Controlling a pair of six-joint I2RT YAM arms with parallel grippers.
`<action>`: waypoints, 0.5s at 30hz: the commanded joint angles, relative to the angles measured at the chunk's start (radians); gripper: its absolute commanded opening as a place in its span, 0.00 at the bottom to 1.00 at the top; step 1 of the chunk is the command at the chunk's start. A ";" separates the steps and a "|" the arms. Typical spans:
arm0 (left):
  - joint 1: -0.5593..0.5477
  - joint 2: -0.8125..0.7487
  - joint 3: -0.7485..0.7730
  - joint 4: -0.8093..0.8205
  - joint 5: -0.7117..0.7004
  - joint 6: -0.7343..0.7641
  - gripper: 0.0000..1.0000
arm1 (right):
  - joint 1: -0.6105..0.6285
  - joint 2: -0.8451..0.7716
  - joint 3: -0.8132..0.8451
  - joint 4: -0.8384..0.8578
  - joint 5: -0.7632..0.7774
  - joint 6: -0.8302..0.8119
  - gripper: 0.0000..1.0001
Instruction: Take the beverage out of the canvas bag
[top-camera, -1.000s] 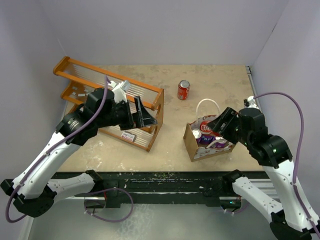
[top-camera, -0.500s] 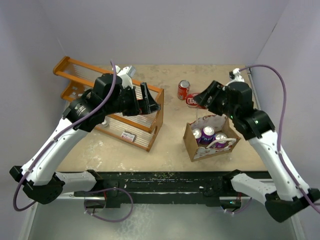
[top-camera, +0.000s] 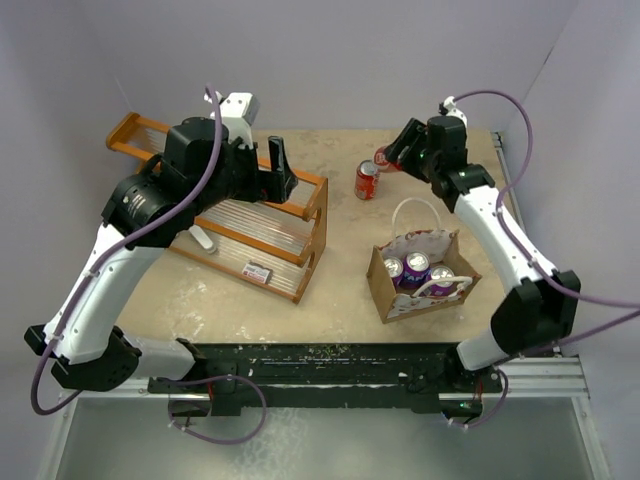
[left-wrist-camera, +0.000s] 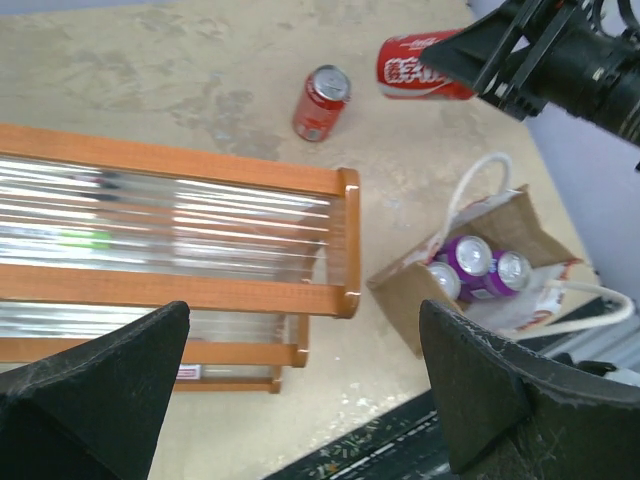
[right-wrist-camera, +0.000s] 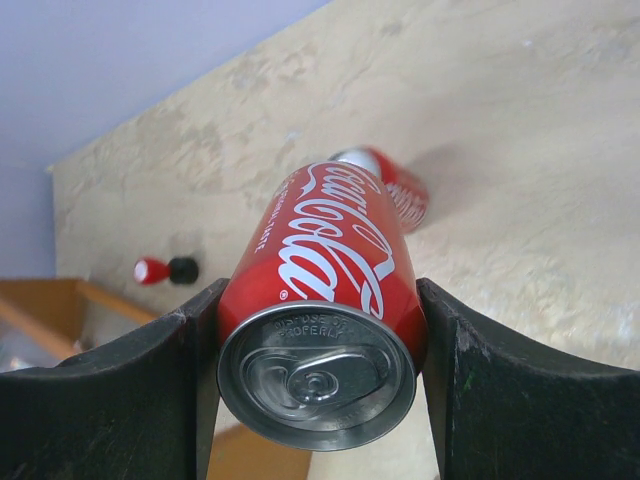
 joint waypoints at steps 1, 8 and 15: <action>0.007 -0.006 0.014 0.009 -0.111 0.110 0.99 | -0.095 0.057 0.113 0.198 -0.049 0.010 0.00; 0.006 0.029 0.028 -0.007 -0.140 0.151 0.99 | -0.147 0.183 0.181 0.130 -0.004 -0.155 0.00; 0.007 -0.020 -0.009 -0.012 -0.182 0.172 0.99 | -0.147 0.330 0.332 -0.084 0.122 -0.214 0.00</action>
